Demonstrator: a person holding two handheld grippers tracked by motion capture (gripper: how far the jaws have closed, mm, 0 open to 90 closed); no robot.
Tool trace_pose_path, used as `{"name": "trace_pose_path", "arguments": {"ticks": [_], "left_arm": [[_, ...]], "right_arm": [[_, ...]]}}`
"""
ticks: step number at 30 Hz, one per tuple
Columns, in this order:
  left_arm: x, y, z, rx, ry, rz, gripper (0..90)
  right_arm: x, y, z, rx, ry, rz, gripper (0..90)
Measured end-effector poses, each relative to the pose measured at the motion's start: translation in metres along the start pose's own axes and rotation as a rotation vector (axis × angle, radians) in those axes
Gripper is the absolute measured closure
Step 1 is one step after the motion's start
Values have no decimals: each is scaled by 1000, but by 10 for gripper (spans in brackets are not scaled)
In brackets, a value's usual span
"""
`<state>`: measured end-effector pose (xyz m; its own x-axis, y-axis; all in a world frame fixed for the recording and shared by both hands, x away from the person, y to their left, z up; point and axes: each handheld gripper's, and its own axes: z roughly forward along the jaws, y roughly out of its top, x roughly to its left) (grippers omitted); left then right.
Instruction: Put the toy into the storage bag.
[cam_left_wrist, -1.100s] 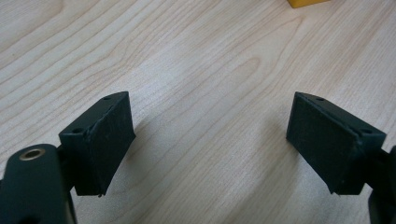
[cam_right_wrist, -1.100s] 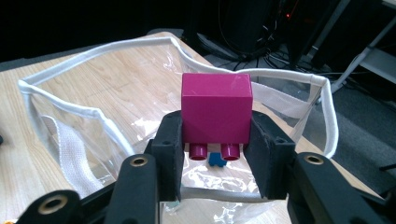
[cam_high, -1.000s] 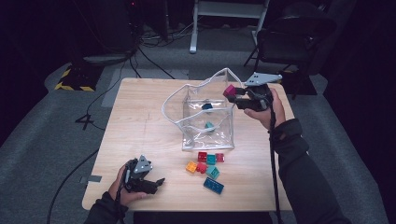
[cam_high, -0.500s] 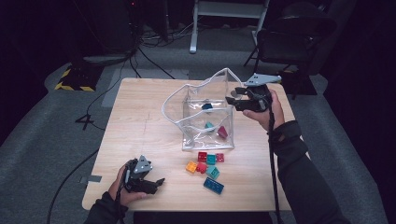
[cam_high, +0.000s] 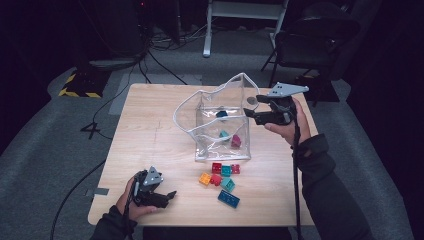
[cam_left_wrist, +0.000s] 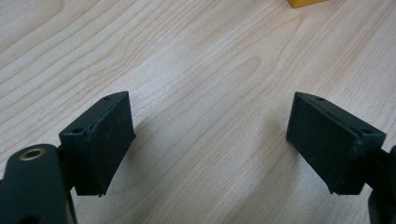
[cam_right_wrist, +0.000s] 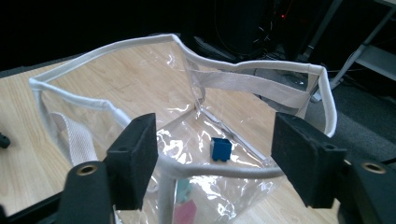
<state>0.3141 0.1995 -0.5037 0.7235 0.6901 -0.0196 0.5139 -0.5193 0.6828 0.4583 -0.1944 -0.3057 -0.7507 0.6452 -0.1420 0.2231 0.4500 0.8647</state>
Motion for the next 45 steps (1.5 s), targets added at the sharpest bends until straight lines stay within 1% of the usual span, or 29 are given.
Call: {"name": "trace_pose_path", "arguments": {"ticks": [3, 6, 14, 18, 21, 25, 27, 29, 32, 35, 37, 39, 42, 45], "left_arm": [[0, 0, 0, 0, 0, 0, 152], [0, 0, 0, 0, 0, 0, 153], [0, 0, 0, 0, 0, 0, 152], [0, 0, 0, 0, 0, 0, 152], [0, 0, 0, 0, 0, 0, 153], [0, 0, 0, 0, 0, 0, 152], [0, 0, 0, 0, 0, 0, 152], [0, 0, 0, 0, 0, 0, 152], [0, 0, 0, 0, 0, 0, 152], [0, 0, 0, 0, 0, 0, 152], [0, 0, 0, 0, 0, 0, 152], [0, 0, 0, 0, 0, 0, 152], [0, 0, 0, 0, 0, 0, 152], [0, 0, 0, 0, 0, 0, 152]], "right_arm": [[2, -3, -4, -8, 3, -3, 265], [6, -9, -10, -22, 17, -11, 239], [21, -28, -22, -22, 40, -46, 238], [30, -39, -26, -22, 66, -57, 241], [39, -49, -28, -22, 89, -75, 244], [51, -64, -26, -5, 114, -100, 249], [55, -69, -24, 20, 113, -112, 248], [58, -75, -22, 29, 108, -126, 248], [61, -83, -19, 37, 121, -124, 248], [65, -90, -15, 42, 133, -141, 259], [67, -94, -13, 37, 133, -153, 265], [67, -100, -10, 40, 159, -143, 267], [69, -109, -5, 52, 189, -141, 273], [71, -116, 1, 70, 219, -150, 277]]}}
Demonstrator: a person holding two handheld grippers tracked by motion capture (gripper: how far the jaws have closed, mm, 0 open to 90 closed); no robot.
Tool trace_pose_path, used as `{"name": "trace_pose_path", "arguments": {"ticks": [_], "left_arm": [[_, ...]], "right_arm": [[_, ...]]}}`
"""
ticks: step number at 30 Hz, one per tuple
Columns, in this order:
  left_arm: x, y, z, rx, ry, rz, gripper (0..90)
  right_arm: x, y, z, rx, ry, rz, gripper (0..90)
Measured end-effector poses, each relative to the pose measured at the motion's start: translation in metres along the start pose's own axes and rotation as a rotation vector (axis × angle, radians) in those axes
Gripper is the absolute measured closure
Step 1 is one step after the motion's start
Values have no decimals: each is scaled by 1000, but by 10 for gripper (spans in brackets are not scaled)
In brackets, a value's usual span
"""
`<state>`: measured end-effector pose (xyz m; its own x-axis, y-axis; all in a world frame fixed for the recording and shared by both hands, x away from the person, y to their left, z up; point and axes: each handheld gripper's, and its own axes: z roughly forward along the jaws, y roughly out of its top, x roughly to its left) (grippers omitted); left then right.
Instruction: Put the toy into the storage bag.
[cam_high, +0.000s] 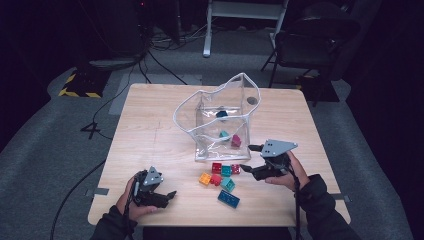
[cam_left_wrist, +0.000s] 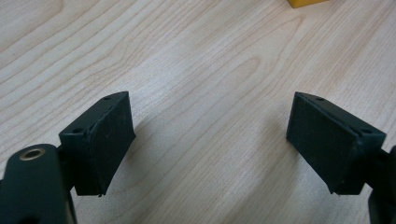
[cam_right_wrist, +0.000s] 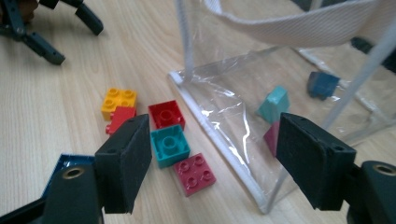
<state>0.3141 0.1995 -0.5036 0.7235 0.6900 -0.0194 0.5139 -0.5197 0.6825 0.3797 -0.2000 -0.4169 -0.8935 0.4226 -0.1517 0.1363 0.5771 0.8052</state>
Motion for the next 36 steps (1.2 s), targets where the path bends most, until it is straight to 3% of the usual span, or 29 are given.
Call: {"name": "trace_pose_path", "arguments": {"ticks": [4, 12, 19, 23, 36], "left_arm": [[0, 0, 0, 0, 0, 0, 152], [0, 0, 0, 0, 0, 0, 152], [0, 0, 0, 0, 0, 0, 152], [0, 0, 0, 0, 0, 0, 152], [0, 0, 0, 0, 0, 0, 152]], "right_arm": [[2, -10, 11, 23, 51, -9, 312], [4, -29, 36, 85, 103, -23, 328], [1, -39, 53, 110, 101, -20, 347], [-1, -43, 63, 120, 124, -16, 362], [-13, -52, 77, 114, 137, 53, 318]]}}
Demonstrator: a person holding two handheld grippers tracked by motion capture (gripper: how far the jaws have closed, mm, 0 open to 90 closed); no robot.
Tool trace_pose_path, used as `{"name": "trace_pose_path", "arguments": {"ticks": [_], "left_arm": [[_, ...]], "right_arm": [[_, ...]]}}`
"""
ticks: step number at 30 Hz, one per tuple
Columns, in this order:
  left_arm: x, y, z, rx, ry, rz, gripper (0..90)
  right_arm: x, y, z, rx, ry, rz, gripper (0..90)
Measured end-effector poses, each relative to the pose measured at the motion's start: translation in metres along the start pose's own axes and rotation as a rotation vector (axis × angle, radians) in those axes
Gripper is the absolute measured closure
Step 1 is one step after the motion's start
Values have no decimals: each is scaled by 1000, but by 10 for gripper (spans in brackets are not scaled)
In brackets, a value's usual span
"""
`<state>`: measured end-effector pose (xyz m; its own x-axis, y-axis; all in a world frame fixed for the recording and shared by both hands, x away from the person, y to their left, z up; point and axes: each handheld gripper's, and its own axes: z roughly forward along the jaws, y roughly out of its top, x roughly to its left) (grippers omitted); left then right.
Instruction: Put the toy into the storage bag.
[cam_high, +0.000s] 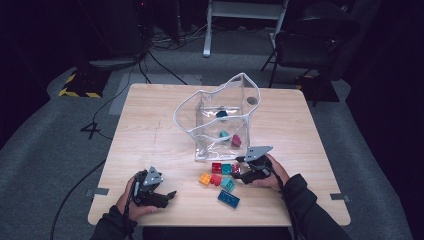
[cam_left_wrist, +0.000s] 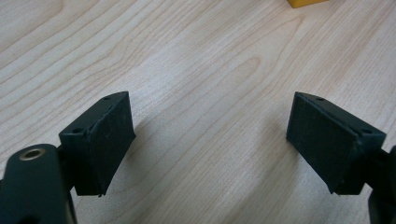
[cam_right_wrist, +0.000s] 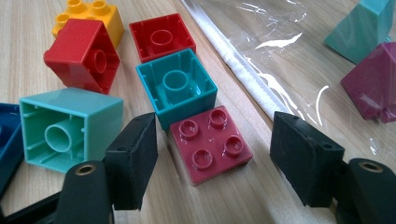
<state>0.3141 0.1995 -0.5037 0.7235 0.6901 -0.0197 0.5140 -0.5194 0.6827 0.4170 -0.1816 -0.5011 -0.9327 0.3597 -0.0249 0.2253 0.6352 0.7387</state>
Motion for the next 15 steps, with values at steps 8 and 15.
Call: {"name": "trace_pose_path", "arguments": {"ticks": [8, 15], "left_arm": [[0, 0, 0, 0, 0, 0, 152], [0, 0, 0, 0, 0, 0, 152]], "right_arm": [[1, -1, 0, -21, 32, 0, 482], [3, -3, -2, -30, 41, -10, 594]]}}
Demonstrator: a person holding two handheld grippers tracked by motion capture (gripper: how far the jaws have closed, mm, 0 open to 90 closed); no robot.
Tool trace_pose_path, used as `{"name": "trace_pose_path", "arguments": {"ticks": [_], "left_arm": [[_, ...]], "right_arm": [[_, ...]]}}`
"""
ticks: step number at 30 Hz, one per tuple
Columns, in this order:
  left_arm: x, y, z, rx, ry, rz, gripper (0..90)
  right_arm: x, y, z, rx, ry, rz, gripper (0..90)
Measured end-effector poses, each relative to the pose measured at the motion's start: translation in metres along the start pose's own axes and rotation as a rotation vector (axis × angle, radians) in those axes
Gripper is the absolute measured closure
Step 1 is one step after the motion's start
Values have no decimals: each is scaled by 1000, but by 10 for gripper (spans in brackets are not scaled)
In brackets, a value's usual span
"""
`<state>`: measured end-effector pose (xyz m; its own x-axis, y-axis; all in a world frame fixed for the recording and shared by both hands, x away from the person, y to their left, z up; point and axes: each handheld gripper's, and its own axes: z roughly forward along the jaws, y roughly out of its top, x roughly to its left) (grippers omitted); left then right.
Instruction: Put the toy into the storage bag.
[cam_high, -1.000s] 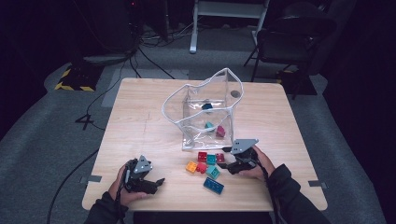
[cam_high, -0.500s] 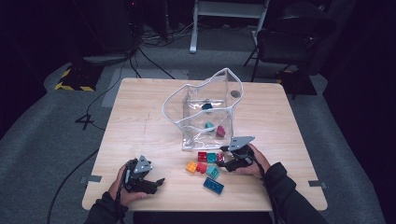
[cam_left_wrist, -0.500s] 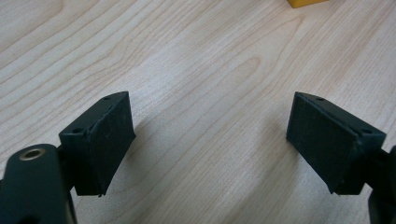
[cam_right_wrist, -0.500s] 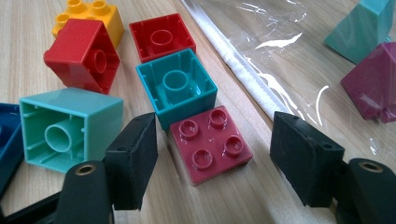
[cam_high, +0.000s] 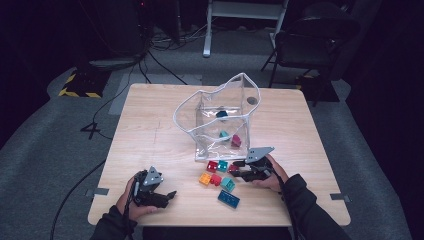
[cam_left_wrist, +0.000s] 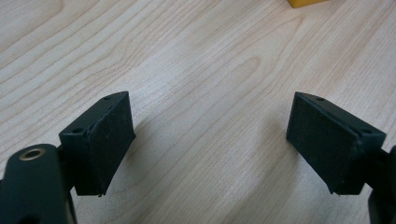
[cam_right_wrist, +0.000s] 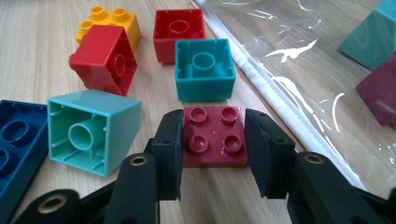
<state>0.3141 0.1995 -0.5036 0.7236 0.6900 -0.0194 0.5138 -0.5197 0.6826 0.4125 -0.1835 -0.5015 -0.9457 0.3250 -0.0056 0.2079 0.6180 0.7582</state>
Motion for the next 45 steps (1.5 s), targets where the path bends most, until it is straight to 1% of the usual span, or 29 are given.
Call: {"name": "trace_pose_path", "arguments": {"ticks": [8, 13, 21, 24, 27, 33, 38, 45], "left_arm": [[0, 0, 0, 0, 0, 0, 152], [0, 0, 0, 0, 0, 0, 152], [0, 0, 0, 0, 0, 0, 152], [0, 0, 0, -1, 0, 0, 152], [0, 0, 0, 0, 0, 0, 152], [0, 0, 0, 0, 0, 0, 152], [0, 0, 0, 0, 0, 0, 152], [0, 0, 0, 0, 4, 3, 152]], "right_arm": [[2, -1, -4, 14, -16, 11, 597], [1, 0, -15, -18, -31, 19, 597], [3, 4, -43, -78, -62, 22, 597], [4, 4, -51, -85, -73, 21, 597], [3, 4, -59, -96, -89, 26, 597], [0, 7, -77, -139, -113, 44, 597], [-1, 14, -92, -181, -140, 56, 596], [-4, 27, -118, -199, -196, 39, 597]]}}
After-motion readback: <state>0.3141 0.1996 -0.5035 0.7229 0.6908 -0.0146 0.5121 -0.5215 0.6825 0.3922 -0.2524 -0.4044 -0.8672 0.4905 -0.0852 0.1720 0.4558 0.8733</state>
